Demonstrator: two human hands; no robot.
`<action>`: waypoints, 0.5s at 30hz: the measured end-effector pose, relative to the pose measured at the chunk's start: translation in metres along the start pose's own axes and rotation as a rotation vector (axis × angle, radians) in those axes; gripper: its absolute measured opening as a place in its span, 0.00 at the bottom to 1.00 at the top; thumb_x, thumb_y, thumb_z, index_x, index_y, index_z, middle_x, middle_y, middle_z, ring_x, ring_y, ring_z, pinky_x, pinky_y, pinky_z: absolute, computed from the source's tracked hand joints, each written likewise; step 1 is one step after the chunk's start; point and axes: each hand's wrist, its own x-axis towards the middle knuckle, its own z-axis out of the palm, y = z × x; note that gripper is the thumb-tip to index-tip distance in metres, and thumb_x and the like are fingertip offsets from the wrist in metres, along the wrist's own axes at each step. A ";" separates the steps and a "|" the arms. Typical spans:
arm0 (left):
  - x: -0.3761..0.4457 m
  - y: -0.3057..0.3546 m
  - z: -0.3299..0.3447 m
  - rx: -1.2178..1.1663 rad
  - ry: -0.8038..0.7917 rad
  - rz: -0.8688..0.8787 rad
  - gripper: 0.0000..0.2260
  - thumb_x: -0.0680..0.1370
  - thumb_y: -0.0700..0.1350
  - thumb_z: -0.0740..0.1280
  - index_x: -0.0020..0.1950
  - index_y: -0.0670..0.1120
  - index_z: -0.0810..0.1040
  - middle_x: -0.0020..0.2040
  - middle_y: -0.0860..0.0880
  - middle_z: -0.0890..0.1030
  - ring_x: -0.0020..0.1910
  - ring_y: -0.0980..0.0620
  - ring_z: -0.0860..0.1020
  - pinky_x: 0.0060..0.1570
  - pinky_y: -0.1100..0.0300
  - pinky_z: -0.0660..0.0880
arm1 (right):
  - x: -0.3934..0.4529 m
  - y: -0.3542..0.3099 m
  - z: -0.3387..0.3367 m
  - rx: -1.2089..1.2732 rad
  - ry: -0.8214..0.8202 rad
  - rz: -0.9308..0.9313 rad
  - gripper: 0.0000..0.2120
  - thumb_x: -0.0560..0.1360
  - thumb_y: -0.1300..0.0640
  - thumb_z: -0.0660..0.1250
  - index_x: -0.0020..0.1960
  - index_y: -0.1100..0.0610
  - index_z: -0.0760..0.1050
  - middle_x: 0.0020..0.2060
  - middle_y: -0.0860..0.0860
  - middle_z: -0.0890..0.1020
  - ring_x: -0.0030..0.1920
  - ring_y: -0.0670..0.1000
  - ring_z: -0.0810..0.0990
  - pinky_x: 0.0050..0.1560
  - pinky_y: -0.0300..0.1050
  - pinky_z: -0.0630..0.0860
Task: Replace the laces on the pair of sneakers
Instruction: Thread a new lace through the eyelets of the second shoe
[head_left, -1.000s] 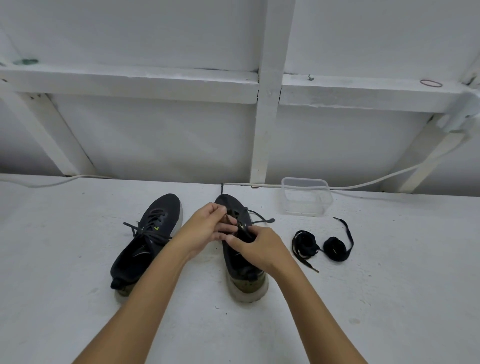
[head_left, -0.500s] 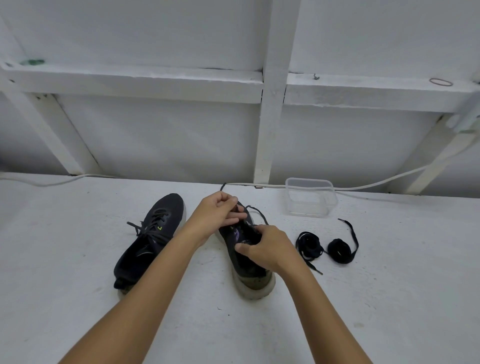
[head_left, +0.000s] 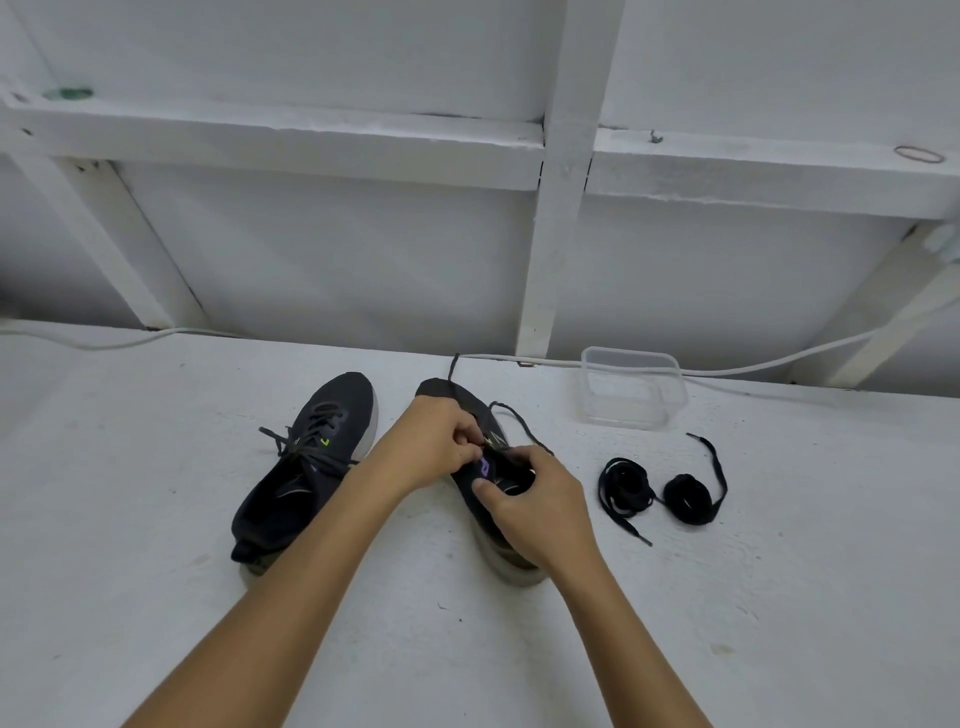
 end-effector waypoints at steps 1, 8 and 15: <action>0.000 0.003 -0.001 0.057 -0.009 0.011 0.06 0.79 0.45 0.71 0.53 0.48 0.85 0.40 0.54 0.77 0.39 0.57 0.74 0.33 0.73 0.63 | 0.001 0.000 0.000 -0.001 0.000 0.000 0.20 0.71 0.46 0.75 0.60 0.49 0.77 0.53 0.43 0.81 0.53 0.43 0.78 0.50 0.35 0.72; -0.016 -0.001 -0.031 -1.027 -0.084 -0.092 0.08 0.83 0.42 0.62 0.44 0.48 0.76 0.43 0.52 0.79 0.44 0.55 0.77 0.44 0.60 0.71 | 0.002 0.003 0.002 0.002 0.025 0.032 0.21 0.73 0.46 0.74 0.63 0.49 0.76 0.54 0.44 0.81 0.53 0.45 0.79 0.53 0.39 0.75; -0.019 -0.009 -0.009 -0.806 0.002 -0.363 0.14 0.83 0.54 0.60 0.44 0.46 0.71 0.37 0.52 0.76 0.31 0.55 0.70 0.35 0.58 0.66 | 0.004 0.001 0.002 -0.009 0.015 0.039 0.20 0.73 0.47 0.74 0.62 0.50 0.76 0.54 0.46 0.80 0.54 0.47 0.78 0.54 0.39 0.74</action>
